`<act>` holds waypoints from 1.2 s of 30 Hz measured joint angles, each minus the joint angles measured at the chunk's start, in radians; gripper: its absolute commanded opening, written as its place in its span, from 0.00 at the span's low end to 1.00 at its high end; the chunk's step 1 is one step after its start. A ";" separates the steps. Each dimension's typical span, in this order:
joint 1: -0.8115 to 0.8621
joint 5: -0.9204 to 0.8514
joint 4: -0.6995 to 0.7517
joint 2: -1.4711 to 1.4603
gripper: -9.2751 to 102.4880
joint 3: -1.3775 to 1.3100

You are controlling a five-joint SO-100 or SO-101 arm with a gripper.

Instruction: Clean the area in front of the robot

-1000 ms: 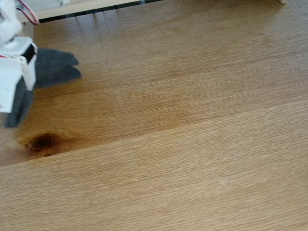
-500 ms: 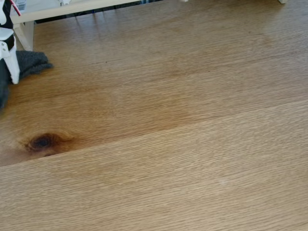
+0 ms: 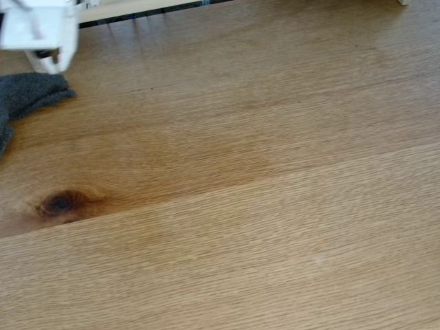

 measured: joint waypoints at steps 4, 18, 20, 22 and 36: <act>-0.199 0.193 0.067 0.060 0.11 0.002; -0.264 0.170 0.104 0.541 0.08 0.359; -0.242 0.109 0.067 0.686 0.08 0.518; -0.230 0.048 0.041 0.822 0.08 0.686; -0.229 0.015 0.204 1.244 0.08 0.996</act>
